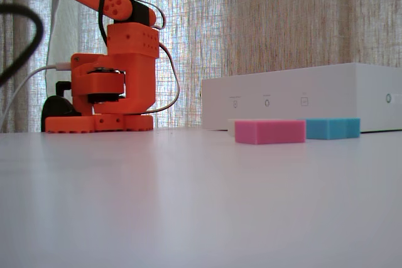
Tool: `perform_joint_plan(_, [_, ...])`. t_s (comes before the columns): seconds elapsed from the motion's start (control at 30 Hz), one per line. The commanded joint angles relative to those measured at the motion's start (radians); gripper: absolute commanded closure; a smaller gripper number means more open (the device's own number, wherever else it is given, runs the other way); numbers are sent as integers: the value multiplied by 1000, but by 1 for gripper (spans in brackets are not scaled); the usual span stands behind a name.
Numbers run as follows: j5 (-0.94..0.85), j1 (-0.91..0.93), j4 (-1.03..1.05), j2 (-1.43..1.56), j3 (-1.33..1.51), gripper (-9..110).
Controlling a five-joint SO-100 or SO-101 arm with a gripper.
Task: Grasp the yellow cuboid and put it in the bin.
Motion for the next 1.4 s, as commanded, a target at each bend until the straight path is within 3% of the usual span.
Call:
perform_joint_plan(0.0, [-43, -20, -103, -17, 138, 110])
perform_joint_plan(0.2, [-44, 5, -210, -21, 377, 102])
perform_joint_plan(0.37, [-38, -5, -178, -12, 471, 70])
perform_joint_plan(0.47, [-38, 3, -209, -12, 472, 57])
perform_joint_plan(0.67, [-48, 95, -391, 29, 348, 55])
perform_joint_plan(0.93, [26, 502, -831, 268, 291, 64])
perform_joint_plan(1.1, [101, 690, -698, 522, 407, 64])
perform_joint_plan(1.37, [129, 796, -98, 675, 598, 64])
